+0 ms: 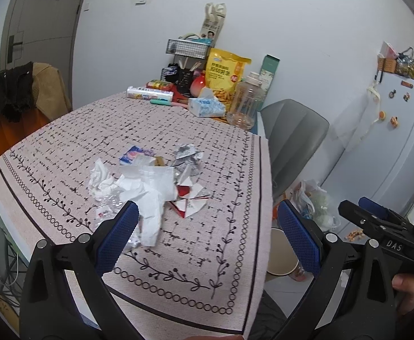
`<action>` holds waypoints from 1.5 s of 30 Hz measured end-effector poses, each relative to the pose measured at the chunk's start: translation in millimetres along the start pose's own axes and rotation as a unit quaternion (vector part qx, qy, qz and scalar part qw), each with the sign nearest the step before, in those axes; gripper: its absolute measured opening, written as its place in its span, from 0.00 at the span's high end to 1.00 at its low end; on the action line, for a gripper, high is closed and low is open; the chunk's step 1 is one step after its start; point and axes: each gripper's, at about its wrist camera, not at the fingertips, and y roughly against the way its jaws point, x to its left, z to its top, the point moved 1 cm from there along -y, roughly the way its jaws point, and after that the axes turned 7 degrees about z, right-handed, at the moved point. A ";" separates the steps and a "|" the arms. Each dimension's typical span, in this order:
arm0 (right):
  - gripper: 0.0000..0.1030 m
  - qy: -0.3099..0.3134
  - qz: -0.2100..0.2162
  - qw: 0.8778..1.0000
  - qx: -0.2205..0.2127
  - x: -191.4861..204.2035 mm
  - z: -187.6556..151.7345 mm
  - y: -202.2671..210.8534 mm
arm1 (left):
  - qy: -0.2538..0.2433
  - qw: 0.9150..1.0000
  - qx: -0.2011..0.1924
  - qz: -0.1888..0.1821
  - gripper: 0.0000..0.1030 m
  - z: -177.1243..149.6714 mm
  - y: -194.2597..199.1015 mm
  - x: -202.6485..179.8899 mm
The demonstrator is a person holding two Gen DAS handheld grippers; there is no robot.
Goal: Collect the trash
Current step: 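Reach the left gripper to the clear plastic bottle and close on it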
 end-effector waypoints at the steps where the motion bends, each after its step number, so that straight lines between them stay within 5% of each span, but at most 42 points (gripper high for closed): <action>1: 0.08 0.002 0.003 1.000 0.000 2.2 0.7 -2.5 | 0.002 1.000 0.001 0.003 0.05 -0.1 -1.3 2.4; 16: 0.08 0.010 0.064 0.997 0.048 33.0 -5.6 -67.2 | 0.041 0.997 0.036 0.059 0.06 -13.6 -31.5 60.6; 28: 0.15 0.024 0.110 0.989 0.101 64.7 -22.2 -117.3 | 0.083 0.990 0.081 0.077 0.22 -33.8 -65.7 110.6; 45: 0.16 0.024 0.133 0.981 0.138 78.0 -33.7 -136.5 | 0.067 0.985 0.135 0.088 0.17 -41.9 -129.1 100.7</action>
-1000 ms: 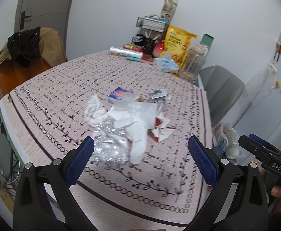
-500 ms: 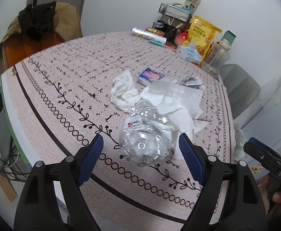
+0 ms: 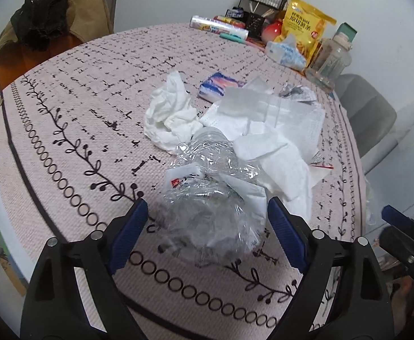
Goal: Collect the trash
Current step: 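Reach the left gripper to the clear plastic bottle and close on it, then lift the bottle with the left gripper while the right gripper grasps a white tissue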
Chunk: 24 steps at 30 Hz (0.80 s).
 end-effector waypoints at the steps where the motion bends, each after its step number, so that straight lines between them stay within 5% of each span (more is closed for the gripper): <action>1: 0.16 0.000 0.002 1.000 0.001 0.5 0.4 -0.1 | -0.002 1.000 -0.002 0.000 0.17 1.0 -0.7 -0.7; 4: 0.20 0.006 0.009 1.000 0.004 4.2 2.7 -3.7 | 0.002 1.000 -0.003 -0.006 0.28 3.8 -2.4 0.0; 10: 0.46 0.013 0.051 0.998 0.035 17.0 10.1 -26.0 | 0.006 1.000 -0.006 -0.021 0.28 -1.1 13.1 10.1; 24: 0.47 0.023 0.097 0.992 0.076 63.8 16.2 -85.3 | 0.045 0.999 -0.029 0.005 0.28 2.2 46.8 62.1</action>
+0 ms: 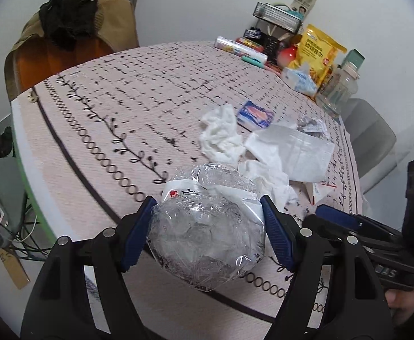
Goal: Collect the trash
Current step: 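Lift the bottle with the left gripper while the right gripper grasps a white tissue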
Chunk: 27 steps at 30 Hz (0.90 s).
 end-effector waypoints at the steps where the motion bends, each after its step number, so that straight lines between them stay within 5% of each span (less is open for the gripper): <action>1: 0.47 -0.002 0.000 1.000 0.001 0.2 0.7 -2.6 | 0.002 1.000 -0.002 0.002 0.28 0.4 1.4 2.7; 11: 0.47 0.020 0.003 0.999 0.026 21.6 5.8 -30.0 | 0.035 0.999 -0.021 0.026 0.28 8.0 12.9 37.1; 12: 0.53 0.020 -0.002 0.999 0.031 20.3 5.5 -35.3 | 0.037 0.999 -0.021 0.028 0.28 8.6 13.6 39.9; 13: 0.72 0.019 -0.007 0.999 0.037 18.9 4.7 -40.4 | 0.038 0.999 -0.021 0.029 0.28 8.7 13.8 40.8; 15: 0.90 0.013 -0.016 0.999 0.039 13.4 4.3 -43.6 | 0.039 0.999 -0.021 0.028 0.28 9.4 14.0 40.8; 27: 0.95 0.026 -0.020 0.999 -0.031 5.3 2.2 43.4 | -0.005 0.999 -0.036 -0.017 0.28 19.1 14.8 -21.9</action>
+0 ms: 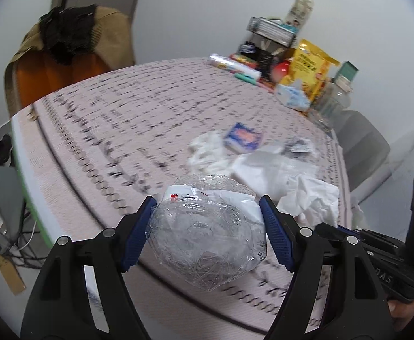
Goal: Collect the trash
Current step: 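Lift the bottle with the left gripper while the right gripper grasps a white tissue, then carry bottle and tissue over the bin and open both grippers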
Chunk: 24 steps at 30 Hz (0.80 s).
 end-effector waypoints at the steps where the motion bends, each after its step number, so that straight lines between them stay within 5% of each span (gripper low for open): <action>1: 0.95 0.000 -0.009 1.000 -0.008 -2.5 -0.3 8.2 | -0.005 1.000 -0.002 -0.005 0.28 1.1 0.2 -6.9; 24: 0.95 -0.129 -0.157 0.971 -0.125 -154.2 -39.2 147.2 | -0.159 0.981 -0.003 -0.109 0.28 -0.4 -12.1 -222.1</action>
